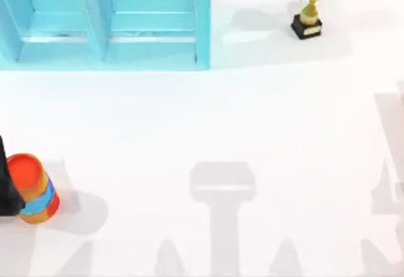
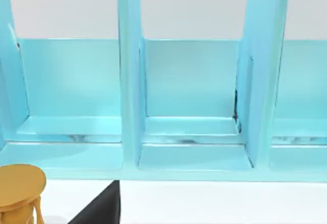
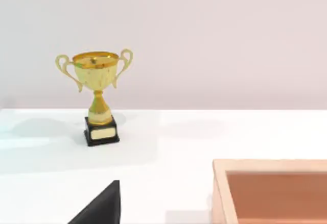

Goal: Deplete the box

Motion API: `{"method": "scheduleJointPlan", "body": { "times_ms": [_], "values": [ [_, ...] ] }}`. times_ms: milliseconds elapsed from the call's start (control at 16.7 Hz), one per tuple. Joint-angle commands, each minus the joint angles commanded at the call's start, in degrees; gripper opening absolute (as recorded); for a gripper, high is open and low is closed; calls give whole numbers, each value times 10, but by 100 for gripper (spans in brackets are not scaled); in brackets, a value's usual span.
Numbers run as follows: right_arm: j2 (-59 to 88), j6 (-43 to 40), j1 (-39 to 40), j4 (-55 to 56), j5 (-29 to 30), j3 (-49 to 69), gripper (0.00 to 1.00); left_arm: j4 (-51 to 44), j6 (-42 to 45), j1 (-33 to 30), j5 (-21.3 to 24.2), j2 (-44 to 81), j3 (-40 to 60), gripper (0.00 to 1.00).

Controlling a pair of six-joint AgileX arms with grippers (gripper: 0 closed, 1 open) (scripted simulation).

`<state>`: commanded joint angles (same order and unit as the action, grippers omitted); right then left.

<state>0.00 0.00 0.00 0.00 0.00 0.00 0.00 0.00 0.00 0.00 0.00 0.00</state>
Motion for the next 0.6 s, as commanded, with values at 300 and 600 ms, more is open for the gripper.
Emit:
{"method": "scheduleJointPlan", "body": {
  "times_ms": [300,600],
  "values": [
    [37,-15,-17,-35,0,36,100,0,0,0,0,0,0,100],
    [216,-75,-84,-178,-2,186,100,0,0,0,0,0,0,100]
  ]
}}
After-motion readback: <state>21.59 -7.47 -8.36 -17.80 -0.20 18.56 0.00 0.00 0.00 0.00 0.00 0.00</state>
